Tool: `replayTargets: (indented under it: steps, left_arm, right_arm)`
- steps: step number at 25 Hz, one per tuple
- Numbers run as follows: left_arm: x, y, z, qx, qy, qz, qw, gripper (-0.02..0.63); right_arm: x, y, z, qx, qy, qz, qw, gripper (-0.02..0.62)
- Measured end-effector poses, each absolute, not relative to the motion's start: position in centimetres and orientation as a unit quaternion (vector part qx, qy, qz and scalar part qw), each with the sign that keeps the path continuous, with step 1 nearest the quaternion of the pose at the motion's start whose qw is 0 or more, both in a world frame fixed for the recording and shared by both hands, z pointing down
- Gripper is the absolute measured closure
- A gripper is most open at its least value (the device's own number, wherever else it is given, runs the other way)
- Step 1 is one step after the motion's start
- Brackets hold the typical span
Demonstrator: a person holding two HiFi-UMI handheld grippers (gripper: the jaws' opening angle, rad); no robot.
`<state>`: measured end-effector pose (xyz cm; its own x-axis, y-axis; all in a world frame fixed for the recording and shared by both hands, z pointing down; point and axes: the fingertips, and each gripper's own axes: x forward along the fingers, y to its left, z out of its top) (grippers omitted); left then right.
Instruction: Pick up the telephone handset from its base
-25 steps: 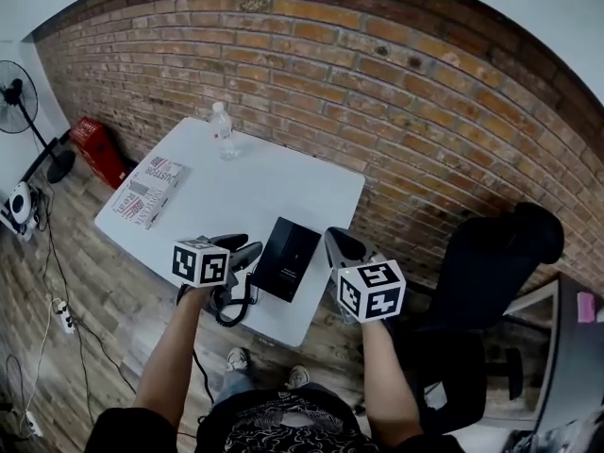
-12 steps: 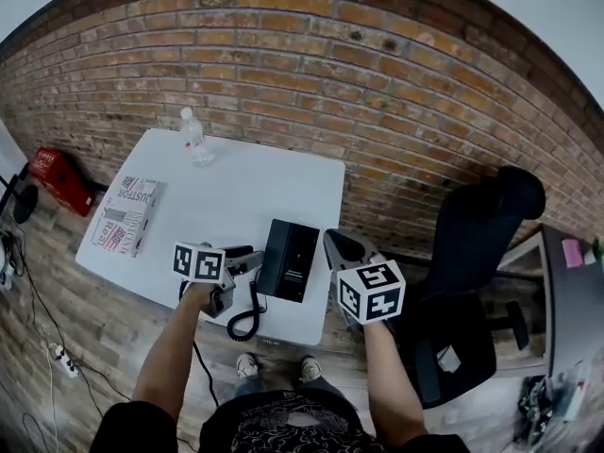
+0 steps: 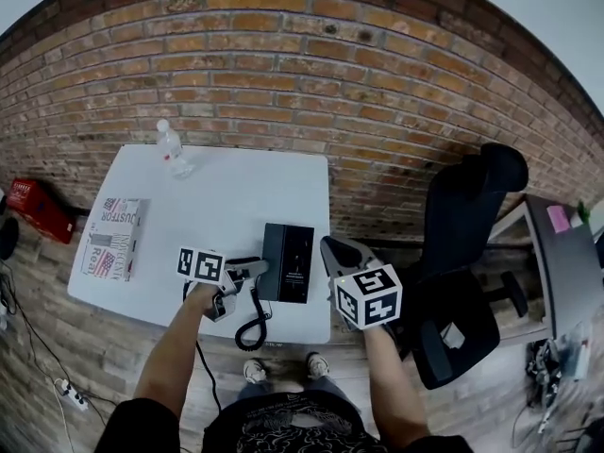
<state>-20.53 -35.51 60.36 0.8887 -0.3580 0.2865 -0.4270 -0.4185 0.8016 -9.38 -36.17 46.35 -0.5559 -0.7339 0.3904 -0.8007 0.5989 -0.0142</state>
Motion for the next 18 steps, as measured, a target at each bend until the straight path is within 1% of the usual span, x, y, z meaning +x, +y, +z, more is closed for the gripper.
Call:
replayTargets:
  steps: [7,12,13,16,18]
  left_arm:
    - [-19.5,-35.8,60.5,0.834,-0.174,0.010,0.524,0.431]
    - [-19.5,-35.9,60.7,0.826,-0.153,0.003,0.542,0.449]
    - [-19.5,-35.9,60.9,0.826,-0.152,0.008,0.543,0.457]
    - [-19.5,-36.1,61.4,0.827,-0.152,0.028,0.540,0.523]
    - [-19.5,-36.1,61.4,0.826,-0.146,0.030,0.543,0.523]
  right_arm:
    - [-8.6,-35.5,47.6,0.466,-0.859,0.108,0.183,0.595]
    - [-8.2,-35.1,48.1,0.479,-0.850,0.113,0.186,0.595]
    - [-8.1,-35.0,48.2,0.482,-0.849,0.114,0.186,0.597]
    - [-7.7,-34.9,48.4,0.489,-0.844,0.118,0.185,0.595]
    - [-7.5,-34.8,48.5,0.494,-0.841,0.120,0.185,0.595]
